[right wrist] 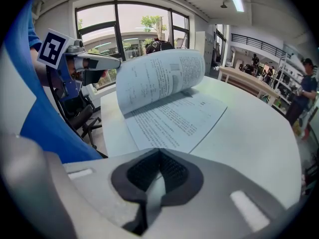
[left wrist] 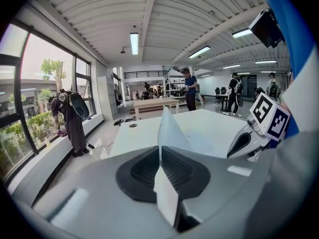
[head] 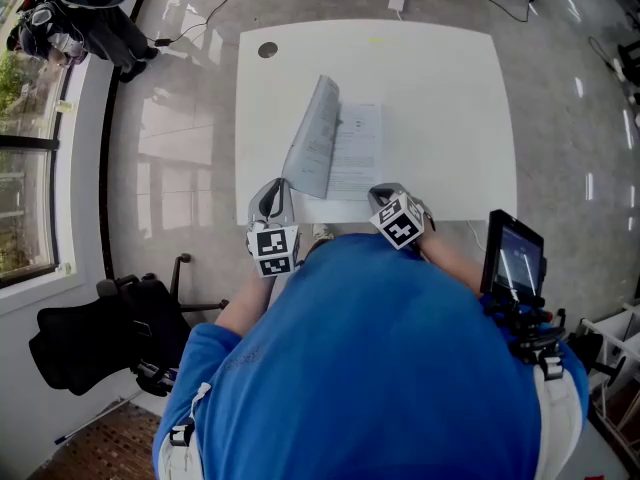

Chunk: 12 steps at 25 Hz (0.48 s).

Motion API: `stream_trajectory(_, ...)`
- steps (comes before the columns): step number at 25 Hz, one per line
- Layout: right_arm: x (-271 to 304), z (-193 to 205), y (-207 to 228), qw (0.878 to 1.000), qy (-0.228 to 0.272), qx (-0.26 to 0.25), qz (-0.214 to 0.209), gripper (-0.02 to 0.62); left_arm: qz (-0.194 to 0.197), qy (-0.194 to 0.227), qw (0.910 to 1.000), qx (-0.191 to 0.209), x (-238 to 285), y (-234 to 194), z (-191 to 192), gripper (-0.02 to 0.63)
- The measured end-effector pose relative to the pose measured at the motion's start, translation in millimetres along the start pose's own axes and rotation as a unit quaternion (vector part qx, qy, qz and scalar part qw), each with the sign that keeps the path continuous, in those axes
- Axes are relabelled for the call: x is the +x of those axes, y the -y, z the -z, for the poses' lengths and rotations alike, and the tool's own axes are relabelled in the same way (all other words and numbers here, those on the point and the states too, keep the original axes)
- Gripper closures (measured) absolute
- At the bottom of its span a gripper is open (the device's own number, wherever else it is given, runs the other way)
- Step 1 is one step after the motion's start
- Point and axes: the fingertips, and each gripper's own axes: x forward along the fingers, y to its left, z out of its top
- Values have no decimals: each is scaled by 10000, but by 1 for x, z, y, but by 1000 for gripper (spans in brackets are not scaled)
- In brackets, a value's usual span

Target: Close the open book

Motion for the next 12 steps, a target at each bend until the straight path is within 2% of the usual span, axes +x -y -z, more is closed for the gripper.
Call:
stream_trajectory(6,7,-5,-6,9999,-40,37,113,592,-198,-70,9997,-128,-4,-39,21,580)
stream_trajectory(12,3,-3,4,9998,-111,58,149,592,-362,-286,9987,-199,-5,-57,36,577)
